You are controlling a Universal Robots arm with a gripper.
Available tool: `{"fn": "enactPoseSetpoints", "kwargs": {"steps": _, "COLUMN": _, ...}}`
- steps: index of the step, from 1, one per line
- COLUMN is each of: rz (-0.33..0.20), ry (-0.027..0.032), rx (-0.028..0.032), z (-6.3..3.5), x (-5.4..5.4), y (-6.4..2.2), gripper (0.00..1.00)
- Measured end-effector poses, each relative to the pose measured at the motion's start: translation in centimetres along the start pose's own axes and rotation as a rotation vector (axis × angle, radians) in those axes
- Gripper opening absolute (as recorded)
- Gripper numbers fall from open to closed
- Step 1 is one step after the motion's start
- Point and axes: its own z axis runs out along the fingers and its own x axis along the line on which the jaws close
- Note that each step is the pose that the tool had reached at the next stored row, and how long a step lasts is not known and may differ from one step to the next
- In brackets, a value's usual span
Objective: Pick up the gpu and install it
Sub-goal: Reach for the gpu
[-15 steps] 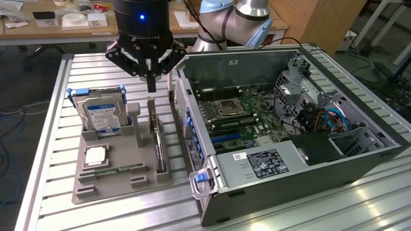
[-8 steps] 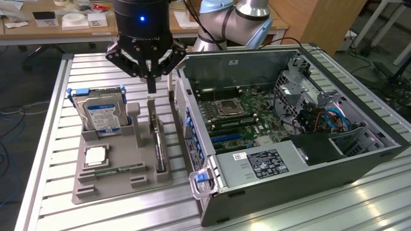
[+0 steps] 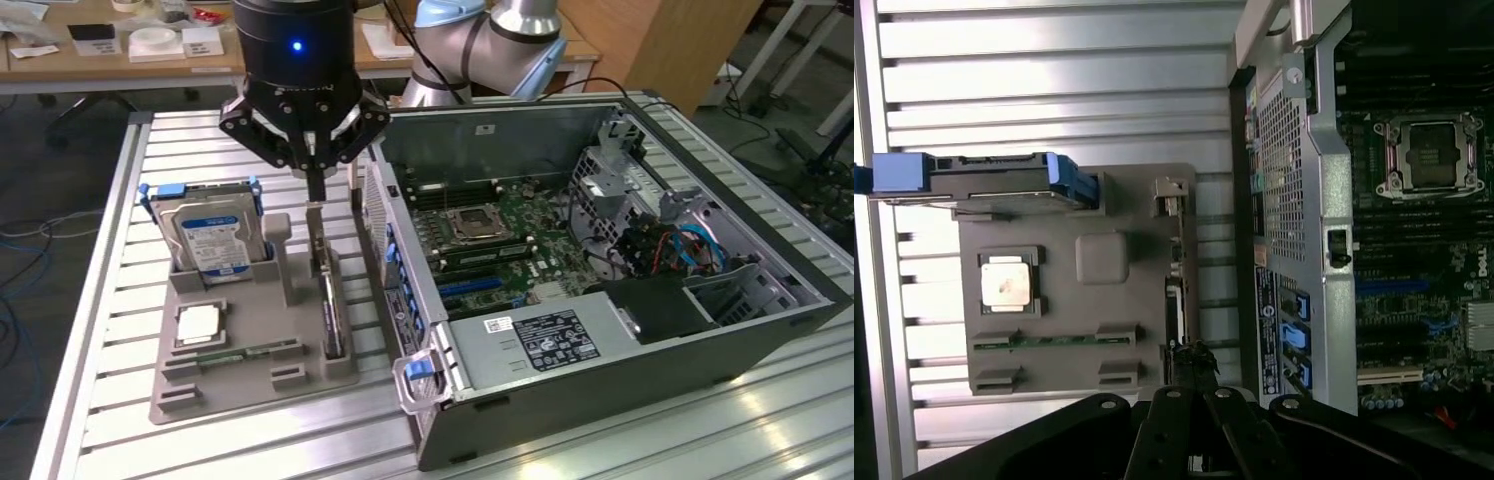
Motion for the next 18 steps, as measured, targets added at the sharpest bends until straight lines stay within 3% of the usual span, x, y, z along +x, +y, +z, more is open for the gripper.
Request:
{"fn": "enactPoseSetpoints", "kwargs": {"steps": 9, "rz": 0.0, "ry": 0.0001, "rx": 0.0001, "z": 0.14, "x": 0.3, "y": -0.29, "gripper": 0.11}}
{"fn": "enactPoseSetpoints", "kwargs": {"steps": 18, "rz": 0.0, "ry": 0.0001, "rx": 0.0001, "z": 0.1, "x": 0.5, "y": -1.19, "gripper": 0.11}}
